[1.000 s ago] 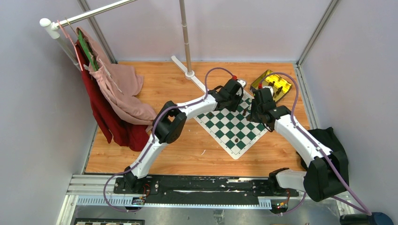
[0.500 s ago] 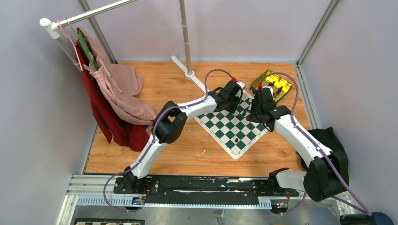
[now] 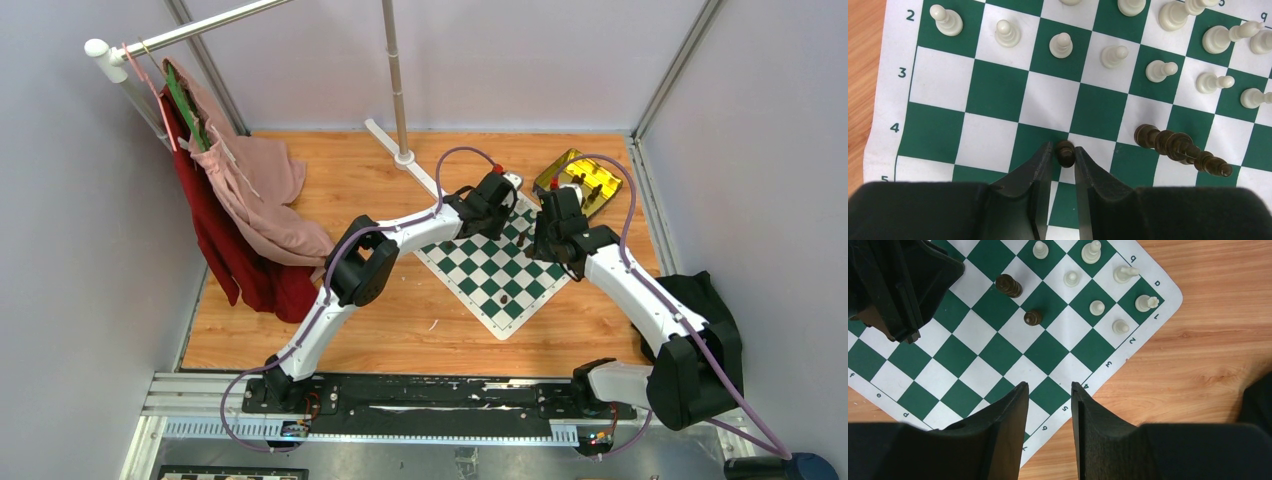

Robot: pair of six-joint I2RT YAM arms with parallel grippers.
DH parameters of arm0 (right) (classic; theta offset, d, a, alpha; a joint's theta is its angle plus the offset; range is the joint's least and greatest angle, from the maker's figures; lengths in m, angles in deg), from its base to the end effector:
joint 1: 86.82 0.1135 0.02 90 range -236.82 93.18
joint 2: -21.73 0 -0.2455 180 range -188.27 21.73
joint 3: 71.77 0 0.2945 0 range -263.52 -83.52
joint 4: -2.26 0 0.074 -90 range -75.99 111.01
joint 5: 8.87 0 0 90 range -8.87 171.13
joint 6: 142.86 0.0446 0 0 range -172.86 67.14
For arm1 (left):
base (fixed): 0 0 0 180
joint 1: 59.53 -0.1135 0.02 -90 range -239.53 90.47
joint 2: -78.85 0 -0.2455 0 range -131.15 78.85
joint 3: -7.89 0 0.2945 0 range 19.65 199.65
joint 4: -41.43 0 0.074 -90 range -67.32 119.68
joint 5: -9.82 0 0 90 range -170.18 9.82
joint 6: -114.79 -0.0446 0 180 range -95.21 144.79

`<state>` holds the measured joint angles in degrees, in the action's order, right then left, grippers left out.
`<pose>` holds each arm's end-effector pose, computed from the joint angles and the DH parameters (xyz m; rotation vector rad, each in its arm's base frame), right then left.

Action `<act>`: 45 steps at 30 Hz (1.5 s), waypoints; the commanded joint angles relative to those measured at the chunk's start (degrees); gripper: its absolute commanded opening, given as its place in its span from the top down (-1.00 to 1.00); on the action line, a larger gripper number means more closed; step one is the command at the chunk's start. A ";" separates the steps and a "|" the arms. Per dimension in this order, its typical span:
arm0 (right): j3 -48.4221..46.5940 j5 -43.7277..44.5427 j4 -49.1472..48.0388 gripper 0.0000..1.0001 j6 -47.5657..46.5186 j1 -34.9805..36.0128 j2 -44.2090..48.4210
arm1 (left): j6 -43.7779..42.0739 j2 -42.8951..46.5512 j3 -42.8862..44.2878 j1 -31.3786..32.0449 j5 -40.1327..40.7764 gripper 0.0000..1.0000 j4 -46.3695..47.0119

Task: Set up the chess pieces on the board
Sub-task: Pick up the chess piece from the chessboard.

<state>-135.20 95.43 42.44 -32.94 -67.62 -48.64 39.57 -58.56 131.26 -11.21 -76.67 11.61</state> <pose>0.2960 0.0914 0.2233 0.1310 2.3570 0.0313 0.3823 -0.4253 0.1261 0.6580 2.2913 -0.4690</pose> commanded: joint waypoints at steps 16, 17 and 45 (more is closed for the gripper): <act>0.00 -0.43 1.02 0.19 -0.95 -0.84 -0.71 | -0.89 0.47 -0.92 0.46 1.29 0.45 2.61; 0.00 -0.42 1.01 0.20 -0.97 -0.83 -0.73 | -0.98 0.47 -0.88 0.46 1.24 0.52 2.74; 0.38 -1.08 0.84 0.21 -0.06 -0.77 -0.08 | -0.25 11.66 -15.17 0.44 6.27 0.84 4.20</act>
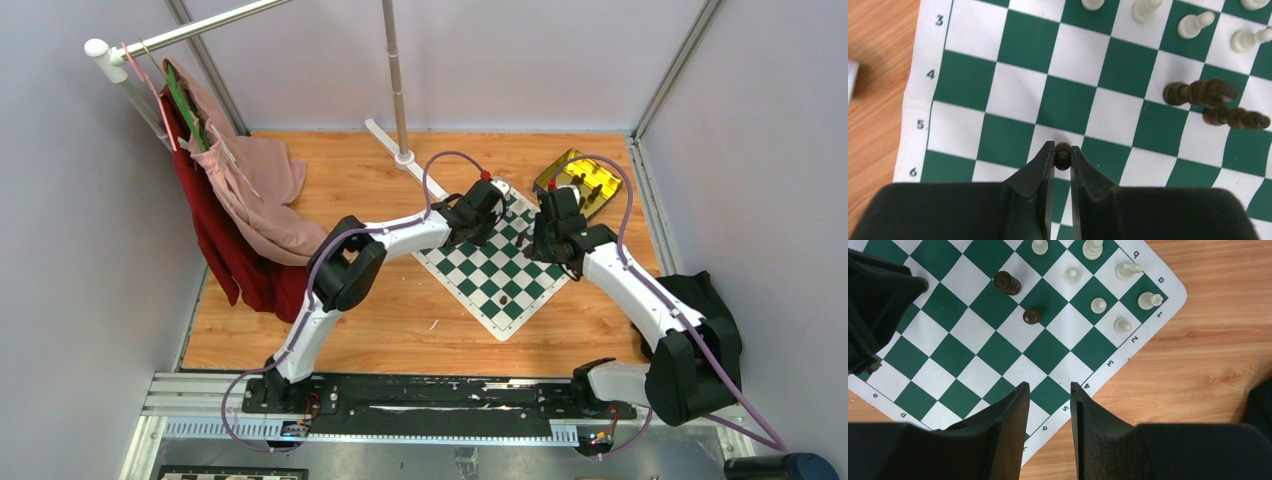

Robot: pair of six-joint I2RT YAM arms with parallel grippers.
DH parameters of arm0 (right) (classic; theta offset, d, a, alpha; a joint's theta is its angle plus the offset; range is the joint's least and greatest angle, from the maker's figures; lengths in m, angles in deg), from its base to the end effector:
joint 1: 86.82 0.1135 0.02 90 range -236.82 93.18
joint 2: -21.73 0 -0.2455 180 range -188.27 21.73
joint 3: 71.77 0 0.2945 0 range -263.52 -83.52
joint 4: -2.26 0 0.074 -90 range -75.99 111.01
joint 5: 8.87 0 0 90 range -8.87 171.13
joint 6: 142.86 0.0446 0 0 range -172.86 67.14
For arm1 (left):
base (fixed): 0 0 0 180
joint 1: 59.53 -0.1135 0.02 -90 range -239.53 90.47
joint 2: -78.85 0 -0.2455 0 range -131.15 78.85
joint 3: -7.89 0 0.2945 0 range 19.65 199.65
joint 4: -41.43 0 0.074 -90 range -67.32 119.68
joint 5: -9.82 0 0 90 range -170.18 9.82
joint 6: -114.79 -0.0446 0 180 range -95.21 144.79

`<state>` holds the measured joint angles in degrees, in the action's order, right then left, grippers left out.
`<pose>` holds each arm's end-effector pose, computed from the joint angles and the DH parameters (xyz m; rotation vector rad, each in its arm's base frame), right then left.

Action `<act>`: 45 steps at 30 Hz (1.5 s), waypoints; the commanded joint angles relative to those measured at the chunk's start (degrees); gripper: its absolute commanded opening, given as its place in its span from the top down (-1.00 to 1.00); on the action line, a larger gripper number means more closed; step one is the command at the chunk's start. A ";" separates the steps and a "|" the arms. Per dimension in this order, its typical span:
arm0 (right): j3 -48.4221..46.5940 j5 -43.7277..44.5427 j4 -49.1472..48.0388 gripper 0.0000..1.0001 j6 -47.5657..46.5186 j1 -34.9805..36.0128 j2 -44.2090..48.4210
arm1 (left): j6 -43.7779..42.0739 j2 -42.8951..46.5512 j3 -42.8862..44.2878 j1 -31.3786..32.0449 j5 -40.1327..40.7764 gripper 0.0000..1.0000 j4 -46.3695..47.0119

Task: Set up the chess pieces on the board
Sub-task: Pick up the chess piece from the chessboard, then place the chess piece on the chessboard.

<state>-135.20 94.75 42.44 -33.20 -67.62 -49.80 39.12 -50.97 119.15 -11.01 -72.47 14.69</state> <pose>0.2980 0.0926 0.2173 0.1179 2.3798 0.0337 0.3618 -0.4002 0.1243 0.6375 2.2973 -0.3738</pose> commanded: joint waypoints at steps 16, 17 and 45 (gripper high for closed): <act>2.75 -0.54 1.79 0.21 0.86 -0.74 4.56 | 3.52 14.41 -19.19 0.34 3.70 0.87 5.58; 2.87 -0.60 1.83 0.21 0.90 -0.74 4.63 | 3.70 14.81 -19.78 0.35 3.72 0.87 5.78; 3.52 -1.75 1.13 0.21 0.11 -0.66 3.94 | 5.51 16.40 -22.49 1.26 6.21 0.85 4.84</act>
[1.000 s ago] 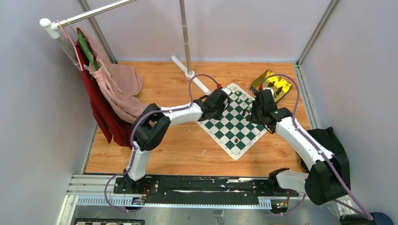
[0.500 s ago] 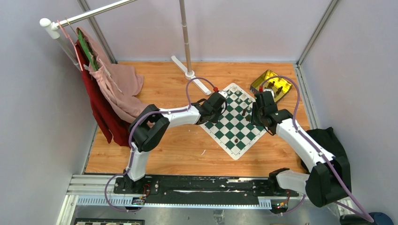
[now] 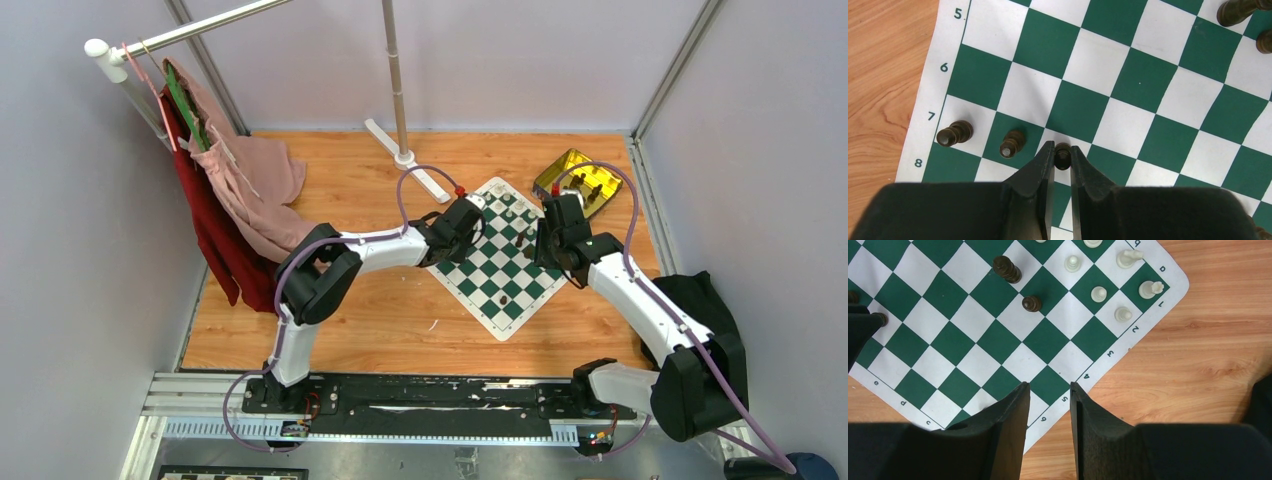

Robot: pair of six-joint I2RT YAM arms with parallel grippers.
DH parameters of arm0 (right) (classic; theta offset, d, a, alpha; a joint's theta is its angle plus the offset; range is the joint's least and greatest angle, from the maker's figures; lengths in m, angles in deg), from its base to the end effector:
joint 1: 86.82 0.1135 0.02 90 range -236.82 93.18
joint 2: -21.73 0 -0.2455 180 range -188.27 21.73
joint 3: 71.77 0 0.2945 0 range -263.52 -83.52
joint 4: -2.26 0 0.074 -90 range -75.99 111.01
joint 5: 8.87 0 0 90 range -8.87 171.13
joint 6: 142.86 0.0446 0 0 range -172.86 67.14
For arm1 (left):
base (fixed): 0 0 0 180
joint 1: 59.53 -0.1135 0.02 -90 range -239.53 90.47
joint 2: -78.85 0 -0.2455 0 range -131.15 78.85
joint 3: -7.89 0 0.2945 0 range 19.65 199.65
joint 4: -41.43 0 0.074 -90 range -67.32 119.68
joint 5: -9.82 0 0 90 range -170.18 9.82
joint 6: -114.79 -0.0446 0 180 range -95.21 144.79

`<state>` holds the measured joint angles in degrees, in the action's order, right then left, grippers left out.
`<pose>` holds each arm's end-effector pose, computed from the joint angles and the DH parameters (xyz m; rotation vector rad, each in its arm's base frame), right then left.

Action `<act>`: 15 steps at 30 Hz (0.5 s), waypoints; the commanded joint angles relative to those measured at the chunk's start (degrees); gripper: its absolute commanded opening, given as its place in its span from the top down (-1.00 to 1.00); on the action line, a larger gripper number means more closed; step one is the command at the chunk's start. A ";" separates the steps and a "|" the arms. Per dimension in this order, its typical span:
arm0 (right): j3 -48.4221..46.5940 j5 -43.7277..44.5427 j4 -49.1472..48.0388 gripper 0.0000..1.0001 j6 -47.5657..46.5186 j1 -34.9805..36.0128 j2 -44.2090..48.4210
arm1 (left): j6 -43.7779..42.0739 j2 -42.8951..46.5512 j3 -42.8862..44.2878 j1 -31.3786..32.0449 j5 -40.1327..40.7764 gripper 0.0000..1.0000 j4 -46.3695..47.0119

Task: Set up the chess pieces on the board
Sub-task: Place the chess piece on the chessboard.

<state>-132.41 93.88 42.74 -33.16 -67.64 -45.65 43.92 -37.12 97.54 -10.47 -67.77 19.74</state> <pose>0.2845 0.0886 0.2193 0.1143 2.3667 0.0592 0.3153 -0.3488 0.1163 0.5235 2.3468 -0.3005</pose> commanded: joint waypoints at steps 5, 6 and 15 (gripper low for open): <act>0.72 -1.05 0.81 0.21 0.11 -0.59 -0.02 | 0.88 3.03 -1.16 1.04 2.21 0.85 -0.51; 0.72 -1.08 0.80 0.21 0.14 -0.60 0.02 | 0.90 3.10 -1.28 1.11 2.31 0.85 -0.52; 1.16 -1.06 1.06 0.21 0.06 -0.64 0.58 | 1.34 3.12 -1.84 1.37 2.95 0.83 -0.70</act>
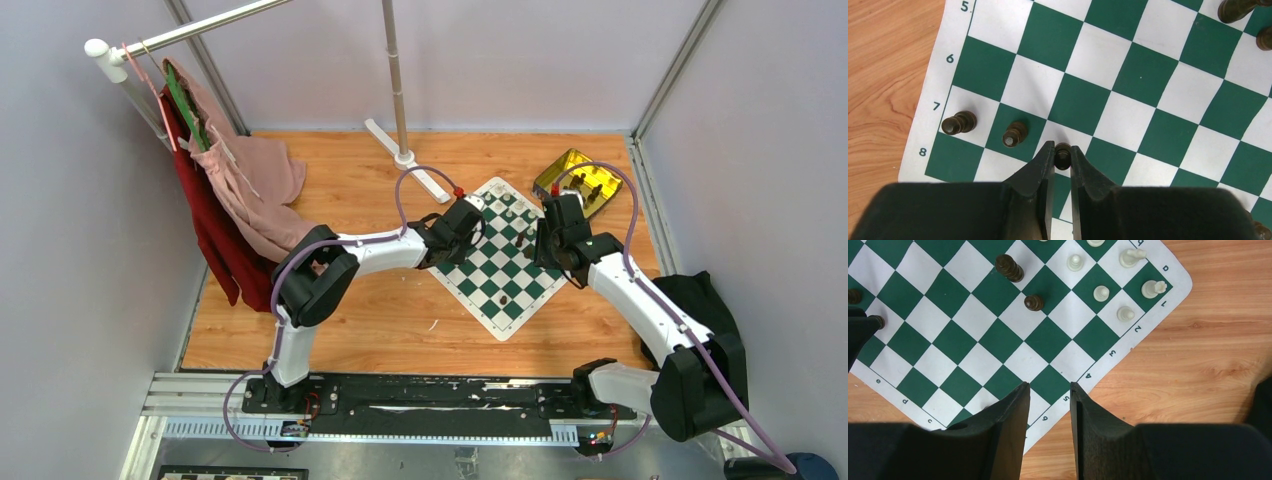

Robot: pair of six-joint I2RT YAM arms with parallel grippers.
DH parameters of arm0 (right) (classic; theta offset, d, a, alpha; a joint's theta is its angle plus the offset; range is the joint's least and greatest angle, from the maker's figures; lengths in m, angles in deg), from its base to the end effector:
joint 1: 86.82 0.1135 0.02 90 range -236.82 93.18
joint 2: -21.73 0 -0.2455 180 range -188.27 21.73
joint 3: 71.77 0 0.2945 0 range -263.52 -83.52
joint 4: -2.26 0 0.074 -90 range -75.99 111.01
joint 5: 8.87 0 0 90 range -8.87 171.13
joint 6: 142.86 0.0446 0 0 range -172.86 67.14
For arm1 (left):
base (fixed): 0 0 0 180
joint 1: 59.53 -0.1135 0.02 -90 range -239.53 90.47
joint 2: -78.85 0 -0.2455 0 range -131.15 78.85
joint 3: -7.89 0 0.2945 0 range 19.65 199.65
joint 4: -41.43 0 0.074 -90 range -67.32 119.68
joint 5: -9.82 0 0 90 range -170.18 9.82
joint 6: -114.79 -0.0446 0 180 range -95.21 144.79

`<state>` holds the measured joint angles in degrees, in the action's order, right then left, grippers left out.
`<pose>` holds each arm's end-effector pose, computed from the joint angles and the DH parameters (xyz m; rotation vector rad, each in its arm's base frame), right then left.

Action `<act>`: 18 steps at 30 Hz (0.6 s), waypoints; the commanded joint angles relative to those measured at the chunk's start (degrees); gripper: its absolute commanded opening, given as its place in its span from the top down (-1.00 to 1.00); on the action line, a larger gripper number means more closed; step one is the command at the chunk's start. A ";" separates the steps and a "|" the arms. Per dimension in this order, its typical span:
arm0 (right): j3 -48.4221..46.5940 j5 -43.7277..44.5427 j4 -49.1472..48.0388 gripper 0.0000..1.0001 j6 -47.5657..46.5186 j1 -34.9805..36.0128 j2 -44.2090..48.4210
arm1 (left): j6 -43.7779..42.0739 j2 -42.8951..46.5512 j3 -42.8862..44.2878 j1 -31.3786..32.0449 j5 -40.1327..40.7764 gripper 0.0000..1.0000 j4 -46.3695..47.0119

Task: Set up the chess pieces on the board
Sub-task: Place the chess piece on the chessboard.

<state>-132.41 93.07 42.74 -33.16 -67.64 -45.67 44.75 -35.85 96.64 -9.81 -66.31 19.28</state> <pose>0.2845 0.0892 0.2191 0.1078 2.3710 0.0751 0.3093 -0.3484 0.1204 0.5072 2.3431 -0.2847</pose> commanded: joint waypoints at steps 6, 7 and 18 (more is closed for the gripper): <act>1.01 -0.30 1.15 0.21 -0.09 -0.63 0.43 | 0.58 1.10 -0.55 0.66 1.93 0.71 -0.80; 0.91 -0.34 1.15 0.21 -0.21 -0.63 0.43 | 0.60 1.08 -0.57 0.73 2.01 0.67 -0.78; 0.68 -0.52 1.06 0.21 -0.27 -0.63 0.08 | 0.68 1.21 0.31 0.91 3.14 0.23 -1.76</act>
<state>-132.08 93.05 42.74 -33.16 -67.64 -45.67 45.15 -35.85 96.33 -9.44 -64.63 18.74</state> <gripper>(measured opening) 0.397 0.384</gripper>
